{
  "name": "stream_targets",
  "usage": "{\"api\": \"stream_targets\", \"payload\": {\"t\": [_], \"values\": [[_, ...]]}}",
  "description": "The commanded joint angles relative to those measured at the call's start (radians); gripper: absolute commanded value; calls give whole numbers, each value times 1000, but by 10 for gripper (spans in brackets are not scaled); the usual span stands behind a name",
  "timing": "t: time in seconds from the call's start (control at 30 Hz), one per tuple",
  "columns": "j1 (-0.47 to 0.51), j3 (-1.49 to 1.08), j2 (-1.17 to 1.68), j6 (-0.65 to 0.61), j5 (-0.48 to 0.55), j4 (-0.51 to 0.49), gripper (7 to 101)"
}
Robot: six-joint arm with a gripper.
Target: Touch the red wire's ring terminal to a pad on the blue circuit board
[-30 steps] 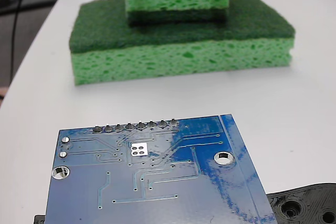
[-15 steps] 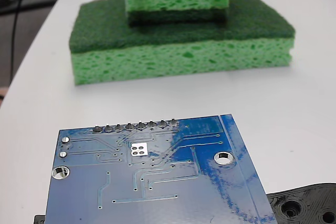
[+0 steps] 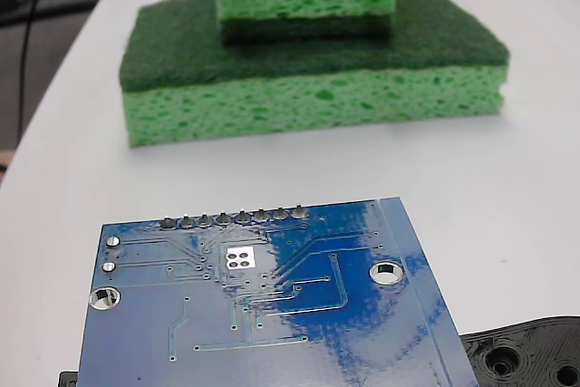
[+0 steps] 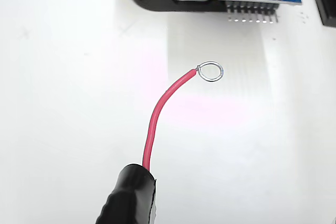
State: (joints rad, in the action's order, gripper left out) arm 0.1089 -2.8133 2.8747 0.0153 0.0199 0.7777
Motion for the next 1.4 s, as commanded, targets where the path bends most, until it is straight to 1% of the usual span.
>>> {"api": "stream_targets", "payload": {"t": [0.03, 0.3, 0.4, 0.57, 0.67, 0.8, 0.87, 1.0, 1.13, 1.4], "values": [[86, 101, -126, -40, 94, -6, 1003], [281, 291, -380, -135, 299, -48, 1003], [301, 383, -515, -152, 345, -71, 1003], [308, 508, -719, -192, 457, -155, 1003], [318, 572, -811, -218, 499, -152, 1003], [348, 595, -876, -245, 568, -179, 1003], [354, 606, -907, -258, 575, -187, 1003], [368, 641, -971, -288, 580, -163, 1003], [379, 646, -1008, -302, 568, -167, 1003], [414, 663, -1072, -336, 580, -183, 1003]]}}
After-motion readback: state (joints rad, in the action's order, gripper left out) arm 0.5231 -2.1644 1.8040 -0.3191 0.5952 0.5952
